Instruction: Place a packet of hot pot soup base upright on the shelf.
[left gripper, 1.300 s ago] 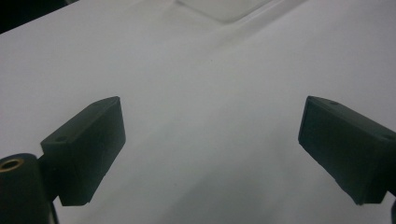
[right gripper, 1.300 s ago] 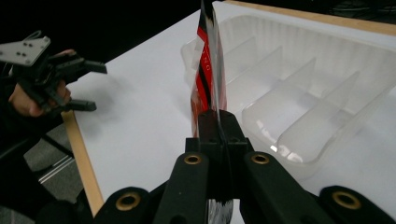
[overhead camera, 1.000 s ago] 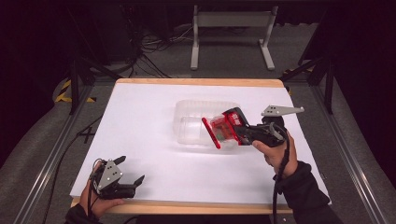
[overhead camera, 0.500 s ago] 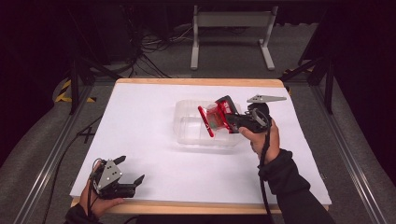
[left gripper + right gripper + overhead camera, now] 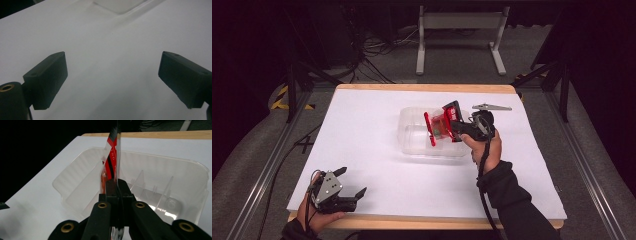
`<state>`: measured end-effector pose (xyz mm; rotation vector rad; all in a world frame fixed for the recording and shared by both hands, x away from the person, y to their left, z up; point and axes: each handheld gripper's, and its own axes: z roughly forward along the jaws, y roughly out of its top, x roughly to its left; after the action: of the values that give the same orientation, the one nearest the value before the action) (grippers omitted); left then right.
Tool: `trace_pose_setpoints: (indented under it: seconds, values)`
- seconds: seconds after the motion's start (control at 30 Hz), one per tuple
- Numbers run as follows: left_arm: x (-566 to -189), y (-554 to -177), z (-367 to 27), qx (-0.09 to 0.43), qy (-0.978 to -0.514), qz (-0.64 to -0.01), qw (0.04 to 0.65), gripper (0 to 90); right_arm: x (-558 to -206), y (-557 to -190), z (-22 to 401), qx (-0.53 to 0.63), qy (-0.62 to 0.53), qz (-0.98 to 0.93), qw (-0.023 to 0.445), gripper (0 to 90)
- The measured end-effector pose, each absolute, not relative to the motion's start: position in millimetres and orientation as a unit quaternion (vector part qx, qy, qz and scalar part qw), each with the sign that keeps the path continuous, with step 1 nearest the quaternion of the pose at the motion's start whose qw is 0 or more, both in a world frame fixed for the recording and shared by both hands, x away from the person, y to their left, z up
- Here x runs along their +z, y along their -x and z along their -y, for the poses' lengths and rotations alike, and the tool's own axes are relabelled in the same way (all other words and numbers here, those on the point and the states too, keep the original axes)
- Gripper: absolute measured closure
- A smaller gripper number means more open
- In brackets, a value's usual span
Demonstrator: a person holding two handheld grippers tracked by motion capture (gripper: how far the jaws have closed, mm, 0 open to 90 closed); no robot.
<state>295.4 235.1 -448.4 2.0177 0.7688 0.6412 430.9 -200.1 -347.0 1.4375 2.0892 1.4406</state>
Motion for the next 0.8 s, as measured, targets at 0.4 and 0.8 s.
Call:
trace_pose_setpoints:
  seconds: [0.4, 0.8]
  values:
    - [-448, -296, -235, 0.258, -0.811, -0.306, 0.427, 9.3, -355, -423, 194, 0.467, -0.489, -0.727, 0.124, 79.0]
    - [-449, -296, -236, 0.258, -0.811, -0.308, 0.427, 9.3, -357, -428, 186, 0.457, -0.473, -0.745, 0.107, 77.3]
